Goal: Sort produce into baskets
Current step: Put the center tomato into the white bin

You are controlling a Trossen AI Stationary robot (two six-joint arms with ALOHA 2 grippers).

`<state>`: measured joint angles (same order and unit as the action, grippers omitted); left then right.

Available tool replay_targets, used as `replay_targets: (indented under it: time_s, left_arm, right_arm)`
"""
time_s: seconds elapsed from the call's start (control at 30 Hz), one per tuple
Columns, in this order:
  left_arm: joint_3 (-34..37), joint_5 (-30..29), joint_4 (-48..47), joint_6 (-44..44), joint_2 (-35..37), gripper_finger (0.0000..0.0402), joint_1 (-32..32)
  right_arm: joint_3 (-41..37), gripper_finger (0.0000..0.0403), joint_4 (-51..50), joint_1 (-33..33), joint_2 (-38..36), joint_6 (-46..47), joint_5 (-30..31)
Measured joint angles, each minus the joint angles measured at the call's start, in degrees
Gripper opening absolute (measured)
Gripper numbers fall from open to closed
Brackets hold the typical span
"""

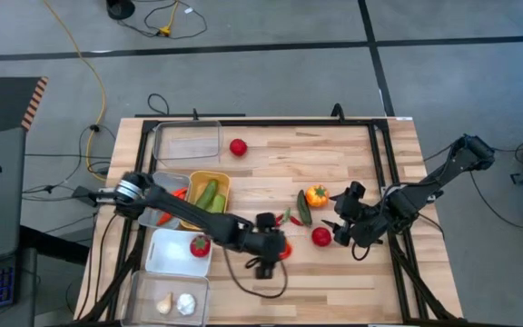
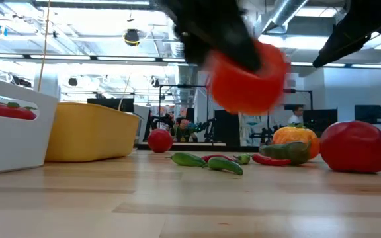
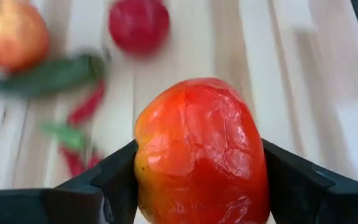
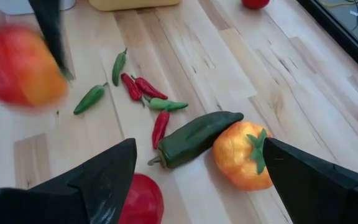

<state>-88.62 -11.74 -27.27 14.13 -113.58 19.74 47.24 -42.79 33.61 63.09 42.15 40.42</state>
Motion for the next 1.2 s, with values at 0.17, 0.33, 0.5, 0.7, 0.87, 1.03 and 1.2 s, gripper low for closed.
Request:
replay_targets:
  time_s: [0.17,0.33,0.5,0.7,0.87,1.03,1.2]
  left_arm:
    - [0.00,3.05,-17.04,5.52,7.35,0.0259,3.05]
    - [-0.02,2.32,-30.41,14.05,12.64,0.0259,6.86]
    - [-0.02,0.43,-41.43,23.01,14.68,0.0260,11.95]
    - [-0.02,0.48,-50.08,31.30,14.69,0.0260,18.20]
    - [-0.02,0.47,-50.51,32.74,14.67,0.0260,21.63]
    - [-0.02,0.45,-50.91,33.98,14.64,0.0260,23.33]
    - [-0.02,0.60,-52.19,35.87,14.62,0.0273,23.44]
  right_arm:
    - [0.00,0.0375,-0.06,0.00,0.00,-0.02,0.00]
    - [0.00,0.0375,-0.06,0.00,0.00,-0.07,-0.02]
    - [0.00,0.0375,-0.04,0.00,0.00,-0.09,-0.04]
    - [0.00,0.0375,-0.06,0.00,0.00,-0.10,-0.07]
    - [0.00,0.0375,-0.04,0.00,0.00,-0.09,-0.07]
    - [0.00,0.0375,-0.04,0.00,0.00,-0.09,-0.07]
    - [0.00,0.0375,-0.04,0.00,0.00,-0.09,-0.09]
